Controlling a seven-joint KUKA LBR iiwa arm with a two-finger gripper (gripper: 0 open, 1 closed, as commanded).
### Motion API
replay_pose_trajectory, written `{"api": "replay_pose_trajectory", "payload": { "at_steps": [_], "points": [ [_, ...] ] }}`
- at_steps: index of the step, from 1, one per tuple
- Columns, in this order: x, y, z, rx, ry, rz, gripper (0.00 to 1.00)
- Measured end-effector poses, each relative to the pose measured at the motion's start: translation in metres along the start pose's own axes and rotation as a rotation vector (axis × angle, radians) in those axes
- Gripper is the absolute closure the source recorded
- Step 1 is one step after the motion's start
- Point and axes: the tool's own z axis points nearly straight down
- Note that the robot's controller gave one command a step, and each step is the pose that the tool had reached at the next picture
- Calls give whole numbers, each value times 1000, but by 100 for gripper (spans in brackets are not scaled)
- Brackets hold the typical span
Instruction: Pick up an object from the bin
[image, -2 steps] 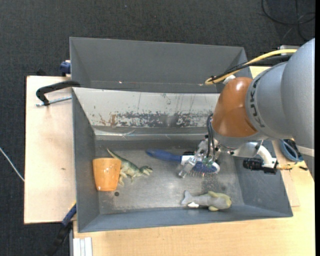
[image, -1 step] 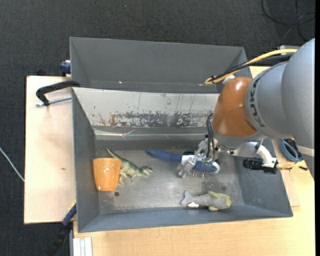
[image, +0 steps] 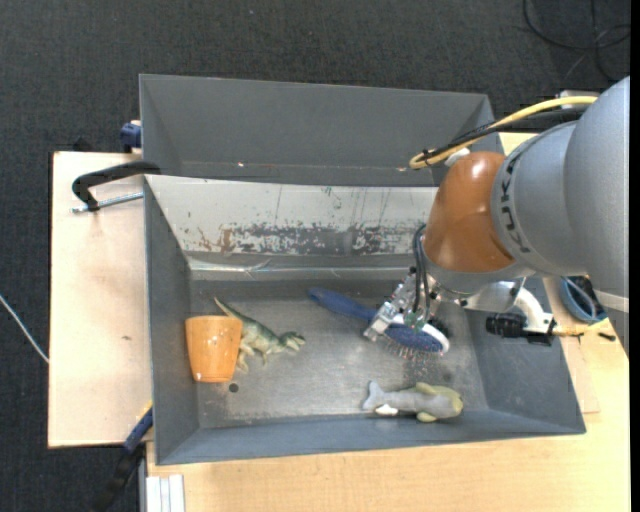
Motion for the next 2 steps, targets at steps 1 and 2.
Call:
{"api": "replay_pose_trajectory", "payload": {
  "at_steps": [1, 2],
  "points": [
    [0, 1, -5, 2, 1, -1, 100],
    [-2, 3, -74, -2, -4, -4, 100]
  ]
}}
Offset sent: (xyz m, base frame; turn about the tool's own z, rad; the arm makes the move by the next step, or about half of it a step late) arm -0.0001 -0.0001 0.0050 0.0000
